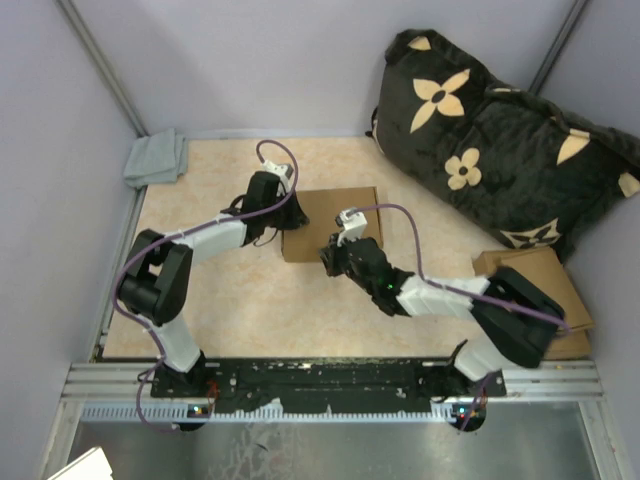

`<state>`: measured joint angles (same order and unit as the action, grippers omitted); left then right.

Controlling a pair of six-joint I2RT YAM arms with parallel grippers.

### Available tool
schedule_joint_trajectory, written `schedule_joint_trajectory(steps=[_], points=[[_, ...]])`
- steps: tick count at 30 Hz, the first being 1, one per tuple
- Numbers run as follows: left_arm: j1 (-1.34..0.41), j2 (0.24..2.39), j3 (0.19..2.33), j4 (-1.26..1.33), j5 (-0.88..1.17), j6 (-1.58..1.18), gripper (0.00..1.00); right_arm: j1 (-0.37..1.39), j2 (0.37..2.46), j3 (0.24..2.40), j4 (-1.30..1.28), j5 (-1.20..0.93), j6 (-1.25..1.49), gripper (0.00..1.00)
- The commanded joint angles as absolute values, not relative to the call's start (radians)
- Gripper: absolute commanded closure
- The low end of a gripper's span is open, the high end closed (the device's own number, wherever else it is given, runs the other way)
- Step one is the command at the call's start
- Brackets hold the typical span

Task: Fold the paper box

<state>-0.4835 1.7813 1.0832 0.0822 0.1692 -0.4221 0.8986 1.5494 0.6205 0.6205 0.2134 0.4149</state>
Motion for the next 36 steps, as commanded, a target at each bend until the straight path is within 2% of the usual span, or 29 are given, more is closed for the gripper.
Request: schedule_joint_trajectory(steps=[1, 4, 9, 22, 27, 31, 36], points=[[-0.501, 1.713, 1.106, 0.003, 0.22, -0.438, 0.89, 0.896, 1.334, 0.559, 0.33, 0.368, 0.396, 1.0], [-0.525, 1.711, 1.159, 0.014, 0.233, -0.45, 0.87, 0.841, 1.287, 0.501, 0.245, 0.449, 0.394, 1.0], [-0.579, 1.795, 1.274, -0.011, 0.234, -0.445, 0.85, 0.692, 1.31, 0.511, 0.133, 0.422, 0.489, 1.0], [-0.633, 2.045, 1.431, -0.002, 0.266, -0.479, 0.83, 0.678, 1.494, 0.55, 0.205, 0.453, 0.529, 1.0], [-0.638, 2.091, 1.437, -0.075, 0.297, -0.455, 0.86, 0.649, 1.56, 0.562, 0.352, 0.435, 0.509, 1.0], [-0.643, 2.114, 1.404, -0.114, 0.359, -0.425, 0.92, 0.612, 1.636, 0.621, 0.475, 0.465, 0.501, 1.0], [-0.653, 2.086, 1.287, -0.084, 0.38, -0.426, 0.93, 0.606, 1.742, 0.523, 0.952, 0.504, 0.4, 1.0]])
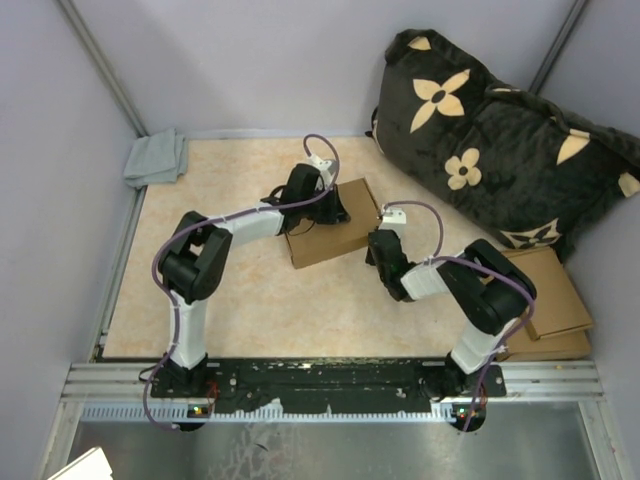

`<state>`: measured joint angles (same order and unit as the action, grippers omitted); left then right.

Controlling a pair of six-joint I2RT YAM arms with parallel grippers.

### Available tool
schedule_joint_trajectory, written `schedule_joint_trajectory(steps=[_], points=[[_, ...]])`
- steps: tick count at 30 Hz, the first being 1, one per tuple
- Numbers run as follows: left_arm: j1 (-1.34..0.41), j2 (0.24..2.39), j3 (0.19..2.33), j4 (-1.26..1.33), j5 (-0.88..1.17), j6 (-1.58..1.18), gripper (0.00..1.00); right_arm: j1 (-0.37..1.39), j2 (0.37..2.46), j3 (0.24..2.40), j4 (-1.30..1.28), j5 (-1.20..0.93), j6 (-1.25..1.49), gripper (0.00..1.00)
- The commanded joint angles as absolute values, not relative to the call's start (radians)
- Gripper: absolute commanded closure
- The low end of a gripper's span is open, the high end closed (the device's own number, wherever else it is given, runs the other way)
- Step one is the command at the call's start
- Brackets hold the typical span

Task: Fold the paper box

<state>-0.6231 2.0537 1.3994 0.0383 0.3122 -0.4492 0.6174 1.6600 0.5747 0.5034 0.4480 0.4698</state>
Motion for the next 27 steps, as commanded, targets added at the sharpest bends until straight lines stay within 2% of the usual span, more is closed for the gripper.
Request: schedule_joint_trajectory(steps=[1, 6, 12, 17, 19, 21, 22, 24, 27], points=[[-0.656, 2.081, 1.273, -0.081, 0.378, -0.426, 0.92, 0.606, 1.753, 0.524, 0.969, 0.504, 0.397, 1.0], [-0.655, 2.036, 1.249, -0.093, 0.34, -0.413, 0.88, 0.605, 1.669, 0.503, 0.838, 0.416, 0.443, 1.0], [-0.654, 1.999, 1.312, -0.141, 0.316, -0.37, 0.83, 0.606, 1.375, 0.423, 0.659, 0.285, 0.482, 1.0], [-0.653, 1.971, 1.342, -0.106, 0.369, -0.356, 0.71, 0.615, 1.172, 0.398, 0.485, 0.177, 0.503, 1.0], [-0.654, 1.947, 1.336, -0.084, 0.401, -0.364, 0.68, 0.616, 1.094, 0.385, 0.442, 0.198, 0.502, 0.98], [-0.654, 1.902, 1.31, -0.072, 0.393, -0.383, 0.66, 0.613, 1.031, 0.376, 0.412, 0.31, 0.491, 0.89], [-0.654, 1.866, 1.286, -0.07, 0.37, -0.398, 0.65, 0.609, 1.017, 0.38, 0.396, 0.383, 0.49, 0.83], [-0.653, 1.779, 1.223, -0.07, 0.301, -0.435, 0.61, 0.569, 1.041, 0.432, 0.346, 0.452, 0.483, 0.81], [-0.654, 1.602, 1.09, -0.072, 0.217, -0.483, 0.53, 0.467, 1.187, 0.581, 0.213, 0.341, 0.483, 0.81]])
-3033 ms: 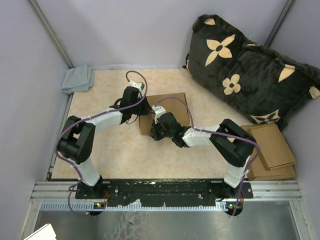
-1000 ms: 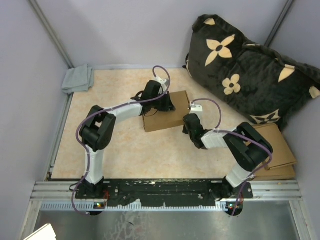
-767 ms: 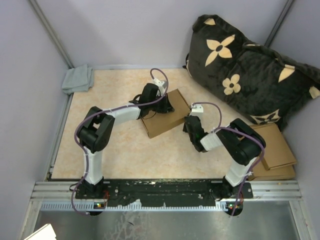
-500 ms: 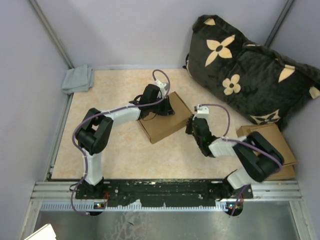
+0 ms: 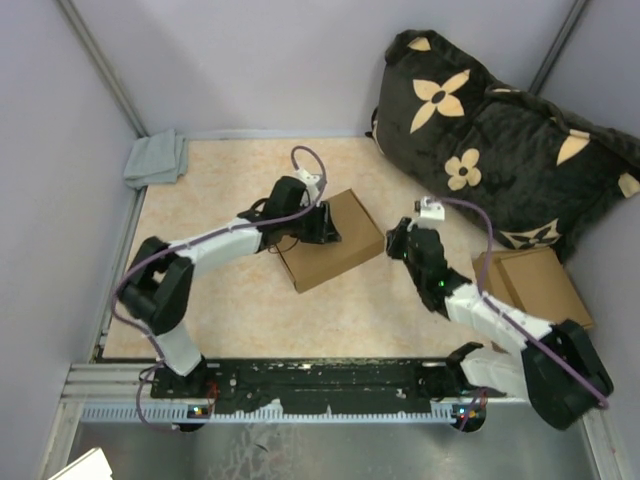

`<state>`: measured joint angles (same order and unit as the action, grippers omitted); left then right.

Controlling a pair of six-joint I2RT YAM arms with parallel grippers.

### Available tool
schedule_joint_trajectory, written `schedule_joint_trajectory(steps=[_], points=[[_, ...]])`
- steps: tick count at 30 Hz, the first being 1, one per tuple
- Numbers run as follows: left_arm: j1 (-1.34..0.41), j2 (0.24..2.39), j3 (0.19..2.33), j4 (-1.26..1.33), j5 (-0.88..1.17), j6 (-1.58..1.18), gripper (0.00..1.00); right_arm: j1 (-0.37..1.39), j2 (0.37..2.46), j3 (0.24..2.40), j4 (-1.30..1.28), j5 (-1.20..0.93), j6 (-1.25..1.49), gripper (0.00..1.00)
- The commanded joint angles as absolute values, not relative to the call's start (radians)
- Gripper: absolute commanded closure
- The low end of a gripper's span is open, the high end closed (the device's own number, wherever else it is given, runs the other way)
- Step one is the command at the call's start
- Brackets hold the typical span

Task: Fold the paper box

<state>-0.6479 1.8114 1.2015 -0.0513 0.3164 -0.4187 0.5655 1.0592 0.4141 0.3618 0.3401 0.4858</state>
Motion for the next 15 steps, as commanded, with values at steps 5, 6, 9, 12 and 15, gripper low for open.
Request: schedule_joint_trajectory(steps=[5, 6, 9, 12, 15], points=[[-0.652, 1.278, 0.85, -0.121, 0.054, -0.588, 0.43, 0.422, 1.396, 0.81, 0.123, 0.047, 0.41, 0.49], [-0.652, 1.22, 0.803, -0.128, 0.019, -0.611, 0.41, 0.422, 1.417, 0.829, 0.135, -0.005, 0.4, 0.47], [-0.652, 1.069, 0.673, -0.15, -0.101, -0.7, 0.31, 0.418, 1.474, 0.882, 0.138, -0.054, 0.39, 0.4], [-0.649, 1.022, 0.572, -0.128, -0.154, -0.757, 0.28, 0.412, 1.541, 0.931, 0.117, -0.081, 0.378, 0.37], [-0.646, 1.06, 0.541, -0.064, -0.132, -0.768, 0.27, 0.408, 1.595, 0.958, 0.099, -0.096, 0.366, 0.35]])
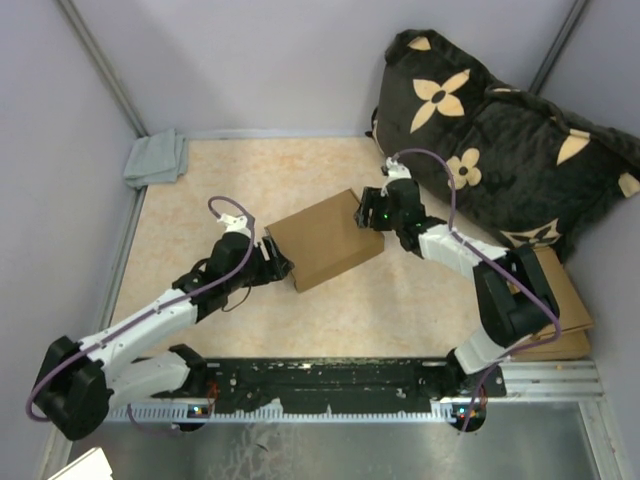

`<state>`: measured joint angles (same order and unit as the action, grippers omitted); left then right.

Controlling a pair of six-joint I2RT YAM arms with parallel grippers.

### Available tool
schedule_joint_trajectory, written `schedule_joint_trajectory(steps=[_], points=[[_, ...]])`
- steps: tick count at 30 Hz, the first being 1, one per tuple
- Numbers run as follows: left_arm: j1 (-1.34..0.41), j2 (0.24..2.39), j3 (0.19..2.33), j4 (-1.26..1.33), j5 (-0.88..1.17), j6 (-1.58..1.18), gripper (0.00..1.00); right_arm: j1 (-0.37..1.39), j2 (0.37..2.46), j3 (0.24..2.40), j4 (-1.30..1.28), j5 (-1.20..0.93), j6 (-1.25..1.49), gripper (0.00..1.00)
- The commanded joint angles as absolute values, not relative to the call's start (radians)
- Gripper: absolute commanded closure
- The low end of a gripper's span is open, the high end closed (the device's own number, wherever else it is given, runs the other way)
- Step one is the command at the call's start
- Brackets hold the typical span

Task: Fold the paper box

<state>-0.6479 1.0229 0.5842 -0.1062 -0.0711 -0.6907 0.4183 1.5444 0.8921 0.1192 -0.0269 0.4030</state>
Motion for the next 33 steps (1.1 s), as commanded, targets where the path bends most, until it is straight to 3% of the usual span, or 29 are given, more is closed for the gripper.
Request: schedule_joint_trajectory(steps=[1, 3, 6, 13, 20, 25, 30, 33], points=[[-0.646, 1.088, 0.545, -0.05, -0.118, -0.767, 0.27, 0.408, 1.605, 0.959, 0.1, -0.097, 0.364, 0.33], [-0.645, 1.147, 0.572, -0.051, -0.106, -0.76, 0.27, 0.407, 1.622, 0.956, 0.107, -0.094, 0.36, 0.27], [-0.644, 1.24, 0.64, -0.112, -0.097, -0.759, 0.26, 0.405, 1.64, 0.951, 0.115, -0.104, 0.356, 0.26], [-0.644, 1.363, 0.726, -0.119, -0.091, -0.714, 0.27, 0.405, 1.676, 0.897, 0.15, -0.195, 0.382, 0.33], [-0.643, 1.415, 0.787, -0.096, -0.113, -0.671, 0.27, 0.406, 1.494, 0.647, 0.29, -0.259, 0.498, 0.39], [-0.641, 1.466, 0.854, -0.138, -0.127, -0.649, 0.27, 0.414, 1.343, 0.571, 0.239, -0.236, 0.516, 0.39], [-0.64, 1.43, 0.905, -0.199, -0.178, -0.608, 0.22, 0.414, 1.224, 0.592, 0.098, -0.141, 0.47, 0.35], [-0.64, 1.386, 0.944, -0.255, -0.219, -0.574, 0.12, 0.413, 1.164, 0.643, 0.005, -0.034, 0.432, 0.21]])
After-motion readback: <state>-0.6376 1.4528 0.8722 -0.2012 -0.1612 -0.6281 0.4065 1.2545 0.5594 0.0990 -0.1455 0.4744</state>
